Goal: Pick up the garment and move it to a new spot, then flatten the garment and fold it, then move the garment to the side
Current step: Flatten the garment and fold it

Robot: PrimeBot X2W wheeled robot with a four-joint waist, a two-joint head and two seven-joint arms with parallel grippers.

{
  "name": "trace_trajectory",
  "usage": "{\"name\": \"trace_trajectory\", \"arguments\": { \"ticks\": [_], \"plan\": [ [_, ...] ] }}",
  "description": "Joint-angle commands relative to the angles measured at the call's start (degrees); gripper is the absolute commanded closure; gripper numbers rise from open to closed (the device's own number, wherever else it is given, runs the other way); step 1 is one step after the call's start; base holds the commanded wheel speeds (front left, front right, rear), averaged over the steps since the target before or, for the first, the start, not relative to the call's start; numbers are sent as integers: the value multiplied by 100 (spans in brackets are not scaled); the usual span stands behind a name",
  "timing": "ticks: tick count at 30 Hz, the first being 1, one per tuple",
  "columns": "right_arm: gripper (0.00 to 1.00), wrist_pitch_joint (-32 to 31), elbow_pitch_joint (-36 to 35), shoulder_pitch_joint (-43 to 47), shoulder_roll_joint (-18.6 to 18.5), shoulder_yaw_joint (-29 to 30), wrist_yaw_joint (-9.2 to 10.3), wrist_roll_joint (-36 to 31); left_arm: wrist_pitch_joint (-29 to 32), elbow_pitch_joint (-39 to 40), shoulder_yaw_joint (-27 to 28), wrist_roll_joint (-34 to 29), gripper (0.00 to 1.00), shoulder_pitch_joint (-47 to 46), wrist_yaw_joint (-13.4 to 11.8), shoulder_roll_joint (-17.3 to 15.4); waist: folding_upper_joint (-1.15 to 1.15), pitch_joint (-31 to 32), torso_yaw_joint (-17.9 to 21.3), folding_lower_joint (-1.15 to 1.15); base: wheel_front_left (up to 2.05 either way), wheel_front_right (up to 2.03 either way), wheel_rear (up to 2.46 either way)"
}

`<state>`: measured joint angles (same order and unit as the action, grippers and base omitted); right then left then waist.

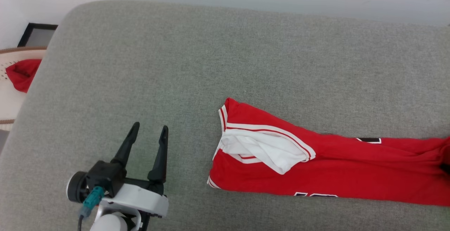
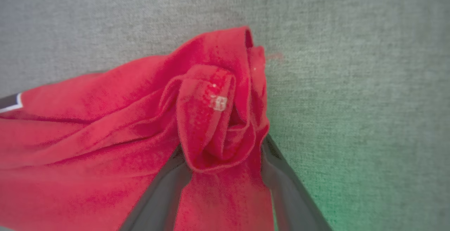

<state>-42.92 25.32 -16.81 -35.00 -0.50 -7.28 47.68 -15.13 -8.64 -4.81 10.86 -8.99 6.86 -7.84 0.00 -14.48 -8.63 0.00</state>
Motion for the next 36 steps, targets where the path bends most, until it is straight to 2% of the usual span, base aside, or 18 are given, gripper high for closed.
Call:
{"name": "trace_trajectory", "arguments": {
  "ticks": [1,6,12,20,25,27,30,36],
  "plan": [
    [100,-142,147,172,531,-287,-37,-30,5,-23,34,-50,0,-47,21,23,0,-27,-8,0,0,0,0],
    [100,-152,74,144,571,-174,-35,-98,5,-35,163,-14,0,-64,62,84,0,-52,34,0,0,0,0],
    [100,296,-96,2,459,268,-17,-105,4,20,213,40,0,-39,64,43,0,-83,225,0,0,0,0],
    [100,1096,24,125,2,1287,-17,-218,4,106,216,91,0,-69,65,-134,0,-172,569,0,0,0,0],
    [100,1591,265,318,-405,2001,-17,-465,4,137,228,152,0,-120,66,-225,0,-206,728,0,0,0,0],
    [100,1713,282,348,-425,2139,-18,-495,4,139,214,184,0,-123,66,-259,0,-190,774,0,0,0,0],
    [100,1749,156,378,-345,2140,-18,-391,4,139,226,259,0,-80,66,-288,0,-158,850,0,0,0,0],
    [100,1637,-612,541,-84,1599,-19,-379,4,71,184,293,0,-4,66,-289,0,-35,918,0,0,0,0]
  ]
}}
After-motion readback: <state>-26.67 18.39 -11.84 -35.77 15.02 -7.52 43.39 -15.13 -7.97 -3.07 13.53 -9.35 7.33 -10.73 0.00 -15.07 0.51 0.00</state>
